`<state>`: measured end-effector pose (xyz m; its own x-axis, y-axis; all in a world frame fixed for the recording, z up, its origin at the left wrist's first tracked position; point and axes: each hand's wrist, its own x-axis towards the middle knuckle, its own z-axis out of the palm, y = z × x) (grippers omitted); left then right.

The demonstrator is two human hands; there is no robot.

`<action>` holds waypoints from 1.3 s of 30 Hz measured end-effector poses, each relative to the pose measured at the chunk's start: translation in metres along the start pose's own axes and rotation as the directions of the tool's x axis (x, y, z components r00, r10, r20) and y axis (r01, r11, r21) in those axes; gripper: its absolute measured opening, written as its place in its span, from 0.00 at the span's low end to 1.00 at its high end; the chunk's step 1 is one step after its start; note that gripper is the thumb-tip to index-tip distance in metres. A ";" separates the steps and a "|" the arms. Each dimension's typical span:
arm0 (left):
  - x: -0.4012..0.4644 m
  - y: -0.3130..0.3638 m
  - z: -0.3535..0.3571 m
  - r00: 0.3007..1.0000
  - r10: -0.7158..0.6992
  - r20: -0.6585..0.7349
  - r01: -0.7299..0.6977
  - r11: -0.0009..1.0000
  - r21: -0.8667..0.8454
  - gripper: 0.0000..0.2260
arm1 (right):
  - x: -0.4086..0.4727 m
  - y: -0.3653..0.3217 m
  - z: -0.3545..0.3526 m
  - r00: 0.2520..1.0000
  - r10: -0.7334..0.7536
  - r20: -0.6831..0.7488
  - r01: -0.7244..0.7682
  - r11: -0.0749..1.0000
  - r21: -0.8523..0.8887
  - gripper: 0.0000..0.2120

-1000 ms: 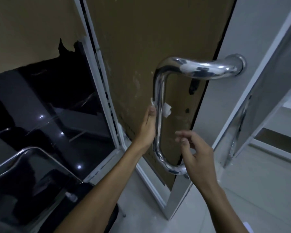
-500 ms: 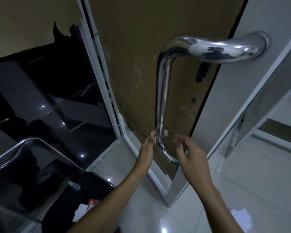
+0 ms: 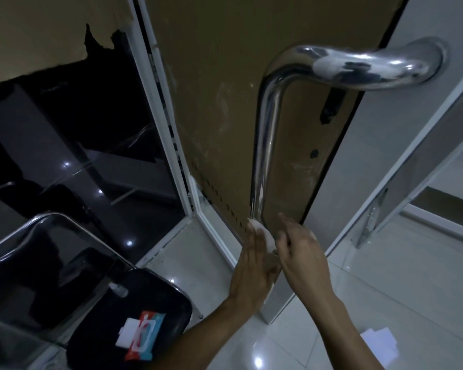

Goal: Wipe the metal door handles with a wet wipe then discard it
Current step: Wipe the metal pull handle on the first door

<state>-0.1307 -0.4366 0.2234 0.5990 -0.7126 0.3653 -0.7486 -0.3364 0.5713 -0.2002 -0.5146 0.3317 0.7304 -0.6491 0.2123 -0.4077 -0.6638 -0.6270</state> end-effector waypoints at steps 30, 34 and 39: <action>0.152 -0.014 -0.163 0.516 0.854 -0.061 -0.428 0.320 0.845 0.24 | 0.008 -0.028 -0.021 0.993 -0.046 -0.108 0.058 0.992 0.110 0.17; 0.133 -0.004 -0.129 0.679 0.690 -0.250 -0.402 0.634 0.660 0.27 | 0.007 -0.030 -0.020 0.993 -0.042 -0.110 0.054 0.992 0.111 0.17; 0.116 0.019 -0.091 0.794 0.433 -0.426 -0.348 0.899 0.265 0.26 | 0.006 -0.024 -0.021 0.995 -0.012 -0.097 0.022 0.994 0.103 0.17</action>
<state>-0.0496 -0.4695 0.3430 0.2723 -0.4494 0.8508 -0.9571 -0.2172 0.1916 -0.1972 -0.5101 0.3637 0.6782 -0.6746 0.2915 -0.3334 -0.6360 -0.6959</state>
